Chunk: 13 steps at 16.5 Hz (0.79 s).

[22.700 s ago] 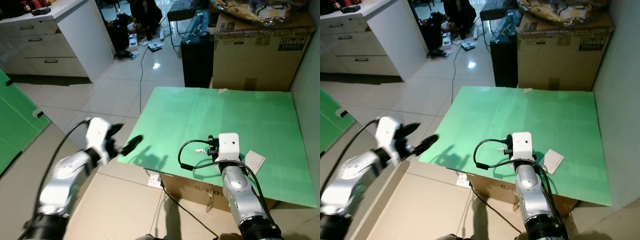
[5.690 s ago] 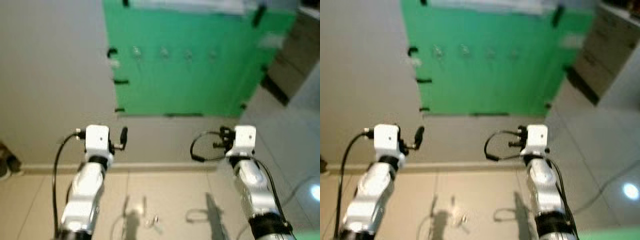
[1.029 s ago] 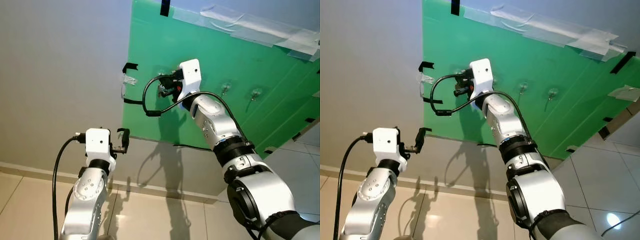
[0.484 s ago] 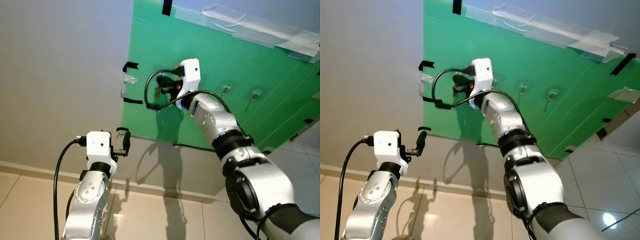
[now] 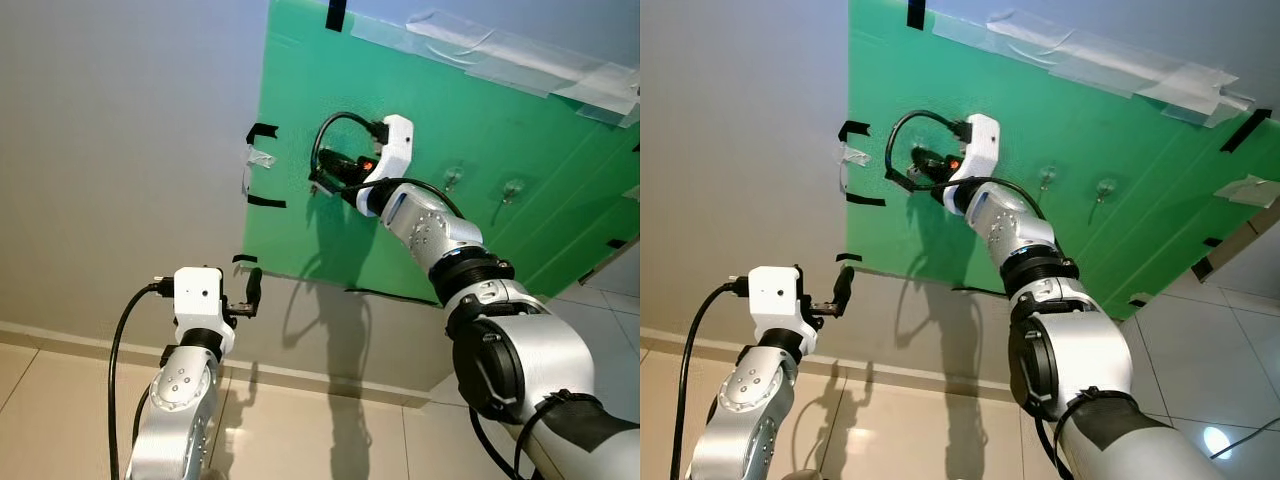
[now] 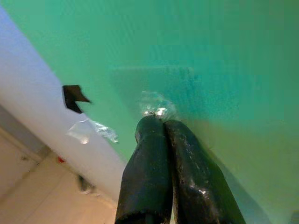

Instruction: Hang keys on a hook

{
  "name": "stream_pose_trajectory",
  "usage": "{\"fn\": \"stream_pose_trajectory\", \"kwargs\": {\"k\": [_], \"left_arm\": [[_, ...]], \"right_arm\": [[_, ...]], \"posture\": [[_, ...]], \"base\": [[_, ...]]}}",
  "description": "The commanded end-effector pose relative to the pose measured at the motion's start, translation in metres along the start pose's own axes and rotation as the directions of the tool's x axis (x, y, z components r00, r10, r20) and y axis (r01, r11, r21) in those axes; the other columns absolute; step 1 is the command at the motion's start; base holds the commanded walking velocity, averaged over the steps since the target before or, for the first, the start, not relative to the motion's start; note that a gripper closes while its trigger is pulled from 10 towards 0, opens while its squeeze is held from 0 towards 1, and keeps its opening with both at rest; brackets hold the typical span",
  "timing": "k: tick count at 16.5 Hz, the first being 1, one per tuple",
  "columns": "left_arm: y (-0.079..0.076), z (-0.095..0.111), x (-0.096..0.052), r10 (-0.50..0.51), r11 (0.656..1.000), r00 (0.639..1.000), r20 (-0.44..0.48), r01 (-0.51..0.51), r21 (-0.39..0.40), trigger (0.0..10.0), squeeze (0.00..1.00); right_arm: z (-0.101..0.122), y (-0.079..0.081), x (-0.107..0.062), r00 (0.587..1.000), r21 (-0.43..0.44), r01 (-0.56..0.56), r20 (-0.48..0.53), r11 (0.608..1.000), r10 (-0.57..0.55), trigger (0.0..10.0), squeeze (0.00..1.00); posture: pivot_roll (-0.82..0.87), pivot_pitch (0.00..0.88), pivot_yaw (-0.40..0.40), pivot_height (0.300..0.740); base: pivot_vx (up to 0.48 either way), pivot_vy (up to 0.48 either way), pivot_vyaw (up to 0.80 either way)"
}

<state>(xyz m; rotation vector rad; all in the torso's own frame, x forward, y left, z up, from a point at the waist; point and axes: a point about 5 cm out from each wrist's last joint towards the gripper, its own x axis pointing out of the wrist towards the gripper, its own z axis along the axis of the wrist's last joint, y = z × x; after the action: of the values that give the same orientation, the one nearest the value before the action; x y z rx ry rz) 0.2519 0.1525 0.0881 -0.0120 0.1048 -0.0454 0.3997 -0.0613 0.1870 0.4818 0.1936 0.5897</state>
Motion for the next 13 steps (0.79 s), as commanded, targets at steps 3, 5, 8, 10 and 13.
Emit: {"fn": "stream_pose_trajectory", "kwargs": {"k": [3,5,8,10,13], "left_arm": [[-0.01,0.005,0.0,-0.027,1.0,1.0,0.014,0.027,-0.011,10.0,0.0],[-0.011,0.005,0.0,-0.028,1.0,1.0,0.013,0.028,-0.013,10.0,0.0],[-0.012,0.005,0.0,-0.029,0.999,0.999,0.013,0.03,-0.017,10.0,0.0],[-0.012,0.005,0.0,-0.028,0.999,1.0,0.013,0.028,-0.019,10.0,0.0],[-0.013,0.005,-0.002,-0.028,0.999,1.0,0.015,0.028,-0.022,10.0,0.0]], "right_arm": [[0.021,-0.003,-0.004,0.989,-0.341,0.107,0.13,0.934,-0.066,10.0,0.0],[0.022,-0.001,-0.004,0.987,-0.383,0.115,0.15,0.917,-0.061,10.0,0.0],[0.016,-0.004,-0.004,0.989,-0.385,0.115,0.126,0.916,-0.071,10.0,0.0],[0.011,-0.007,-0.004,0.991,-0.335,0.118,0.103,0.935,-0.089,10.0,0.0],[0.012,0.001,-0.003,0.982,-0.349,0.097,0.187,0.932,-0.032,10.0,0.0]], "posture": [[0.15,0.033,-0.209,0.74],[0.15,0.033,-0.21,0.74],[0.15,0.034,-0.213,0.74],[0.15,0.034,-0.214,0.74],[0.15,0.04,-0.212,0.74]], "base": [[0.0,0.0,0.0],[0.0,0.0,0.0],[0.0,0.0,0.0],[0.0,0.0,0.0],[0.0,0.0,0.0]]}}
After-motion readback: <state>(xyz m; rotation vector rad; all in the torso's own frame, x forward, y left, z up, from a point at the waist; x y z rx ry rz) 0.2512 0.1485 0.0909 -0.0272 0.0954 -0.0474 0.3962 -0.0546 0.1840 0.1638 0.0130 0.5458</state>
